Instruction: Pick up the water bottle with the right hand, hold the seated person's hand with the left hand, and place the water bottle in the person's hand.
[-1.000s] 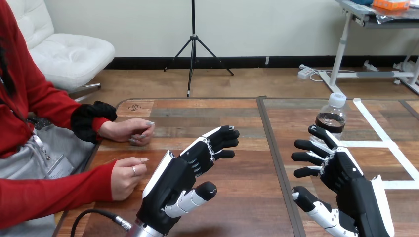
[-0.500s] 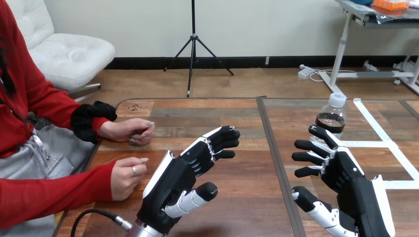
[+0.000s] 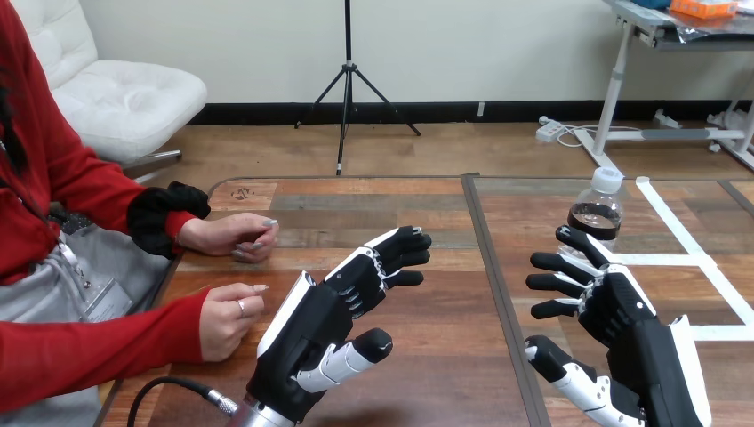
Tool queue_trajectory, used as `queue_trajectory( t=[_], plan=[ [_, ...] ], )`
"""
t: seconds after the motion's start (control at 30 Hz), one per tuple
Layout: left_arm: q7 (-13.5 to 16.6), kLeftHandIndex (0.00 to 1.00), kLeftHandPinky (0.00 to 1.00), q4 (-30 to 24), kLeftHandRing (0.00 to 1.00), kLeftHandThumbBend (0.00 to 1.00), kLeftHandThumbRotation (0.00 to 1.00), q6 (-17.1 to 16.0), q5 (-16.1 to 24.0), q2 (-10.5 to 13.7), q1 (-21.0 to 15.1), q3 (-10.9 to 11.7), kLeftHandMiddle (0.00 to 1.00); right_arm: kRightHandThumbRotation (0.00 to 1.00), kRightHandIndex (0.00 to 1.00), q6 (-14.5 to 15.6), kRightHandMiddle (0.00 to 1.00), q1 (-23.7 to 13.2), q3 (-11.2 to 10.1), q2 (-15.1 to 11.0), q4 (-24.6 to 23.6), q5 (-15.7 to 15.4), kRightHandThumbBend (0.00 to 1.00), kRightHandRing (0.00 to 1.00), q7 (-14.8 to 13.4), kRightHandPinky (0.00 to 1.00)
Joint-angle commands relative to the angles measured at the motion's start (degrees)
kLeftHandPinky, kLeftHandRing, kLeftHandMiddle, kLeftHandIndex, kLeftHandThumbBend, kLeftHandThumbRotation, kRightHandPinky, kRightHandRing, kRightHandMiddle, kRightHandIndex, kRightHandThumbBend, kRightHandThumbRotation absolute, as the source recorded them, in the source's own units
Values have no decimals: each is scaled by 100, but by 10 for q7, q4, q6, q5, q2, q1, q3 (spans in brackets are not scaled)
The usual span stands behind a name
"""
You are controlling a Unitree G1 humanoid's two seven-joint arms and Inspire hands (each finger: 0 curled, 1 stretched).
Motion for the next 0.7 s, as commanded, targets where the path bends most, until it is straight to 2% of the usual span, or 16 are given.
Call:
queue_trajectory(
  t=[0.0, 0.4, 0.67],
  plan=[
    [-1, 86, 80, -2, 86, 99, 73, -1, -7, -1, -36, -2, 87, 54, 85, -18, 76, -22, -3, -2, -10, 0, 88, 70, -6, 57],
    [-1, 86, 80, -4, 86, 100, 73, 0, -8, -3, -36, -2, 87, 55, 85, -11, 76, -18, -9, -5, -24, -4, 89, 70, -12, 58],
    [-1, 86, 81, -3, 87, 99, 73, 1, -10, -6, -38, -1, 87, 54, 85, -11, 75, -23, -26, -13, -42, -10, 89, 71, -21, 61]
  ],
)
